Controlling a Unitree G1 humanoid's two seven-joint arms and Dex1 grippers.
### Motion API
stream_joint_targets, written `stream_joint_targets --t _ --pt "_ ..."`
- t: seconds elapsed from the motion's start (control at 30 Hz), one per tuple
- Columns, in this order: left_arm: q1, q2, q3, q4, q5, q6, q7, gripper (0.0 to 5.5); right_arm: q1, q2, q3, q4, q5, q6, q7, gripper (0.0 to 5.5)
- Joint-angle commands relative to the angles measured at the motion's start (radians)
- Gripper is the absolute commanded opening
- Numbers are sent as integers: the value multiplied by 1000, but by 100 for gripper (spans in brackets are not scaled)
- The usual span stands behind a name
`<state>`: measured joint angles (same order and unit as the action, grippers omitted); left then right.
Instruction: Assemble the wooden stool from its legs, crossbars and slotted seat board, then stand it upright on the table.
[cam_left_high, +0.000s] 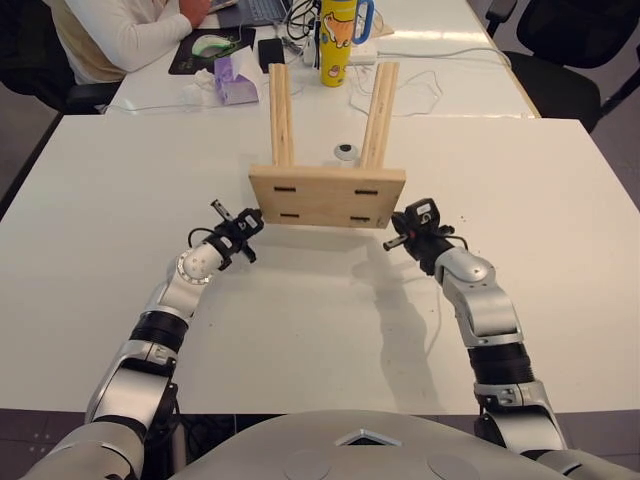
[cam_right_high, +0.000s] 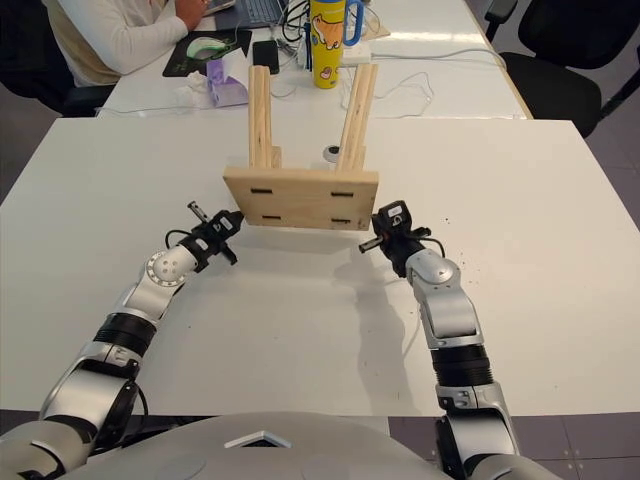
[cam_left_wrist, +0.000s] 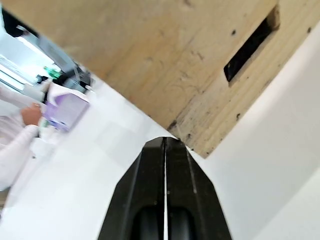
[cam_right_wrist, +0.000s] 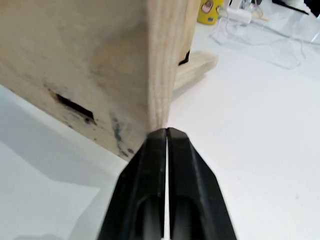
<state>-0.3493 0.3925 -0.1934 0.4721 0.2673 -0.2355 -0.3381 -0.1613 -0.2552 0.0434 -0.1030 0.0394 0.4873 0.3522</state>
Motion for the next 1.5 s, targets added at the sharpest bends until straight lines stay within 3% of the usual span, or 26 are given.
stream_joint_targets --t 0.03,0.3,0.5,0.83,1.07,1.33,1.47,1.5 --pt "-29 -37 -15 -258 -35 42 -48 1 -87 41 24 -125 79 28 43 0" --pt "-87 -32 34 -513 -72 184 -68 1 -297 88 -88 -250 179 101 -39 0" --pt "-83 -22 60 -558 -72 231 -62 1 -269 30 -52 -155 110 84 -56 0" --pt "-159 110 96 -24 136 211 199 1 -206 42 -16 -161 94 91 -67 0" --pt "-362 162 -60 381 321 36 337 1 -200 44 7 -179 101 107 -63 0" --pt "-473 210 -181 706 455 65 499 1 -193 60 22 -214 121 135 -64 0" --pt "-509 198 -116 758 360 32 484 1 -186 57 23 -219 122 143 -60 0" --pt "-514 172 -22 759 239 12 407 1 -184 56 24 -220 123 143 -59 0"
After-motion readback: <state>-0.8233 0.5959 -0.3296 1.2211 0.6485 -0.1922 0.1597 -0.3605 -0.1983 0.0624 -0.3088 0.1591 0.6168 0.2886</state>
